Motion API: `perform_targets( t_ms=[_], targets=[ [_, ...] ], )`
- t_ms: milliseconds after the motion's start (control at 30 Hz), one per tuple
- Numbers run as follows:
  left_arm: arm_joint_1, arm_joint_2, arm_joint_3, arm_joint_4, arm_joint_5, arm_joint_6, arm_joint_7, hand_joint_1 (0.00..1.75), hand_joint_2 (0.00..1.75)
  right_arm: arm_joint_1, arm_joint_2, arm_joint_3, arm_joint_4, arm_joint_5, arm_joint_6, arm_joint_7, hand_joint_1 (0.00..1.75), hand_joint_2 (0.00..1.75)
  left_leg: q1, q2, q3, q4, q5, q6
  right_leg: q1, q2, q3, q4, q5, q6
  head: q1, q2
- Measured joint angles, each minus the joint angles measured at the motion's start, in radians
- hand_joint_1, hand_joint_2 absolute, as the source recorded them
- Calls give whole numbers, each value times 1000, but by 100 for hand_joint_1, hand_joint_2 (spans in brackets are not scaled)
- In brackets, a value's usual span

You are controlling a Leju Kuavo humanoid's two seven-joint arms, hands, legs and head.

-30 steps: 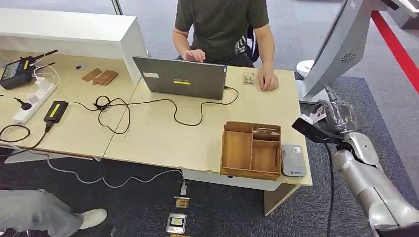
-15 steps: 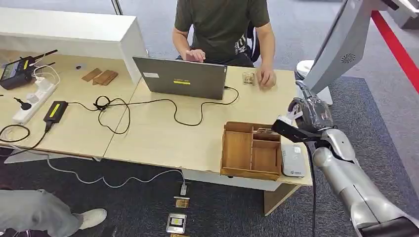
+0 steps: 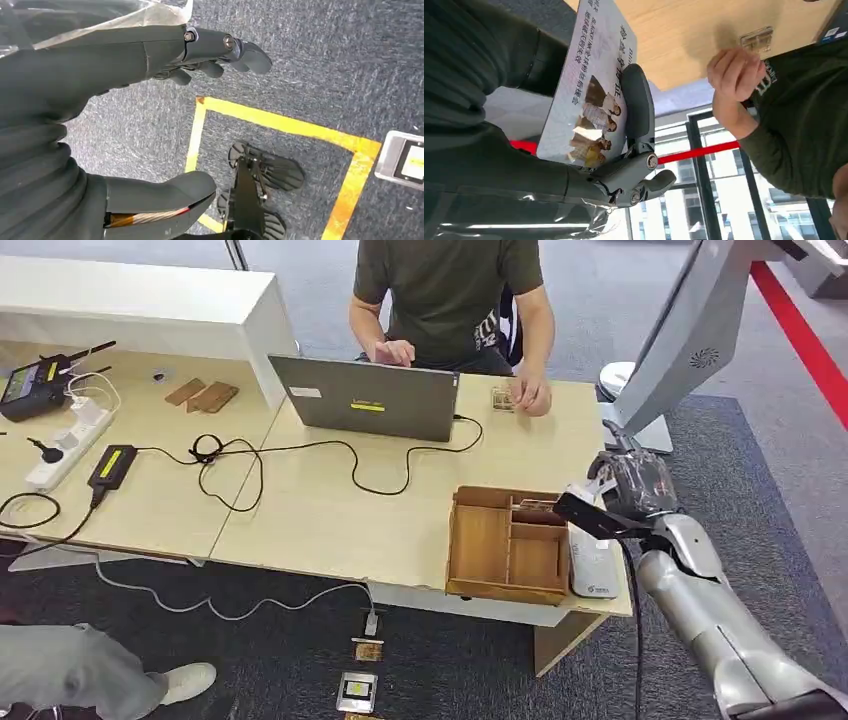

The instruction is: Pass the card to the sensor for recognition and then transmit it.

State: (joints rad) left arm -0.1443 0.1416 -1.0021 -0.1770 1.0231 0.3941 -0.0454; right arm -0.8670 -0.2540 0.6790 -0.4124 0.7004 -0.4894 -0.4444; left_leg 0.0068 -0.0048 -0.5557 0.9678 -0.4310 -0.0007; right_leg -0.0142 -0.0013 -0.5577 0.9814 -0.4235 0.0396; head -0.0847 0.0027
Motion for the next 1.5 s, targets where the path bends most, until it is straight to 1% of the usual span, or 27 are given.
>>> perform_targets(
  t_ms=[133,367,467,567,700,800,900,1067,1200,1367,1500],
  targets=[
    [0,0,0,0,3,-3,1,0,175,-6,-10,4,0,3,-5,-7,175,175,0,0,0,0,0,0,0,0,0,0,0,0,0,0],
    [0,0,0,0,3,-3,7,0,175,-47,-13,13,-5,4,-7,-13,175,175,0,0,0,0,0,0,0,0,0,0,0,0,0,0],
    [0,0,0,0,3,0,28,0,175,-65,-7,18,-13,9,-4,-26,175,175,0,0,0,0,0,0,0,0,0,1,0,0,0,0],
    [-2,0,-2,0,3,9,39,0,175,-94,11,26,-27,29,6,-26,175,175,0,0,0,0,0,0,0,0,0,1,0,0,0,0],
    [-3,0,-2,0,0,10,39,0,175,-111,37,41,-52,45,16,-23,175,175,0,0,0,0,0,0,0,0,0,1,0,0,0,0],
    [-4,0,-3,0,-5,11,33,0,175,-117,69,58,-69,56,20,-12,175,175,1,0,0,0,0,0,1,0,0,1,0,0,0,0],
    [-7,-7,-8,0,-17,29,27,0,175,-123,102,73,-77,64,29,13,175,175,1,0,0,0,0,0,1,0,0,1,0,0,0,0],
    [-8,-15,-20,0,-22,30,19,0,175,-127,133,88,-78,75,30,19,175,175,1,0,0,0,0,0,1,0,0,0,0,0,0,0],
    [-8,-16,-25,0,-33,20,-5,0,175,-141,157,98,-72,106,41,72,175,175,1,0,0,0,0,0,0,0,0,0,0,0,0,0],
    [-9,-16,-39,0,-51,-11,-33,0,175,-173,184,122,-35,167,64,173,175,175,1,0,0,0,0,0,1,0,0,0,0,0,0,0],
    [-9,-16,-50,0,-61,-29,-47,0,175,-193,181,127,-10,189,85,215,175,175,1,0,0,0,0,0,1,0,0,0,0,0,0,0]
  ],
)
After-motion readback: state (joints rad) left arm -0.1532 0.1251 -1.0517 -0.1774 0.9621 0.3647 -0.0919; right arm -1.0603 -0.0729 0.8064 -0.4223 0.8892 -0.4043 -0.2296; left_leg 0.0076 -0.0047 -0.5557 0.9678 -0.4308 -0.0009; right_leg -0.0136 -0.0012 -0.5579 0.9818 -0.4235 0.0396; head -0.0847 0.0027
